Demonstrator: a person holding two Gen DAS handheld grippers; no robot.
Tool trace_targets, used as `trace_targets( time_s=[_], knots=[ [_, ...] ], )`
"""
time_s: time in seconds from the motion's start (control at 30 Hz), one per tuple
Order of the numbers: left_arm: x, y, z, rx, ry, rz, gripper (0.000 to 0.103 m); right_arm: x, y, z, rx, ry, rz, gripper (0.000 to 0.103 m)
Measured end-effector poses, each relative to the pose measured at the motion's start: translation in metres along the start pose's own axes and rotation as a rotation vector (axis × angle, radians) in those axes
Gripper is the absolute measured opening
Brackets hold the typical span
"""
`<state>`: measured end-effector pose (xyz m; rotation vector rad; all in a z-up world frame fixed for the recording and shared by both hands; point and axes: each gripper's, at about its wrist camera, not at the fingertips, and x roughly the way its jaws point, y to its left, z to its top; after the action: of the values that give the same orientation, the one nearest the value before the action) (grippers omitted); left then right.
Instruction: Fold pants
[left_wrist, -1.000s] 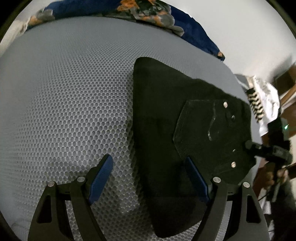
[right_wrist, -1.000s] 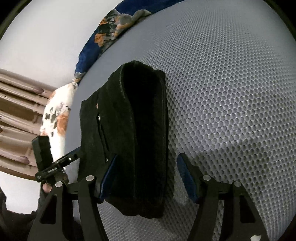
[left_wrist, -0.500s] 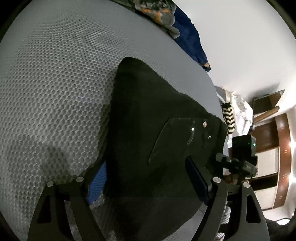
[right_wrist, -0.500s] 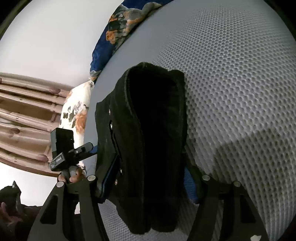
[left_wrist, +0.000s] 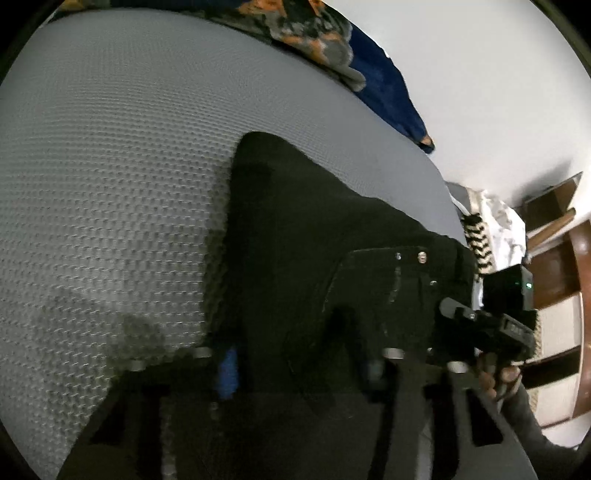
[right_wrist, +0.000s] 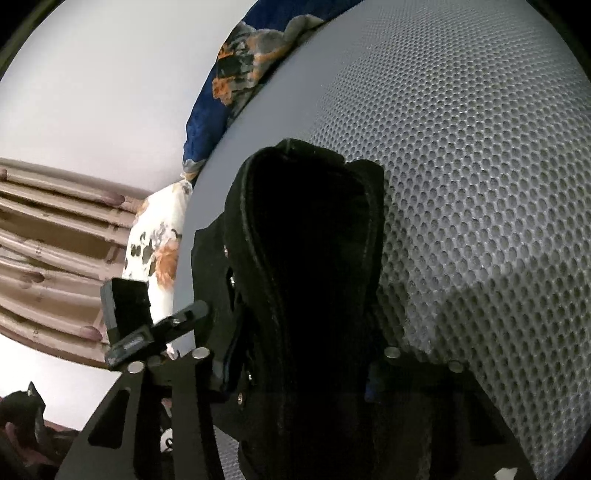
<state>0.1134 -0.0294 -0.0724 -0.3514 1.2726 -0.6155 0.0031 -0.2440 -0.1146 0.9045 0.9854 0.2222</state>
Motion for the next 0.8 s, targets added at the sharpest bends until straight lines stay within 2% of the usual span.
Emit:
trace_targets(
  time_s=[0.13,0.27,0.5,0.8],
  knots=[
    [-0.003,0.001,0.0,0.007,-0.018,-0.019,0.028,-0.005,0.013,-0.002,-0.019,-0.02,0.01,0.03],
    [-0.016,0.002,0.0,0.012,-0.03,-0.041,0.022,-0.007,0.034,-0.003,-0.049,-0.032,0.006,0.027],
    [-0.039,0.0,0.01,0.057,-0.064,-0.033,0.021,0.003,0.062,0.006,-0.08,-0.045,-0.001,0.025],
    [-0.062,0.011,0.05,0.062,-0.125,0.014,0.021,0.039,0.084,0.047,-0.108,-0.029,0.031,0.025]
  ],
)
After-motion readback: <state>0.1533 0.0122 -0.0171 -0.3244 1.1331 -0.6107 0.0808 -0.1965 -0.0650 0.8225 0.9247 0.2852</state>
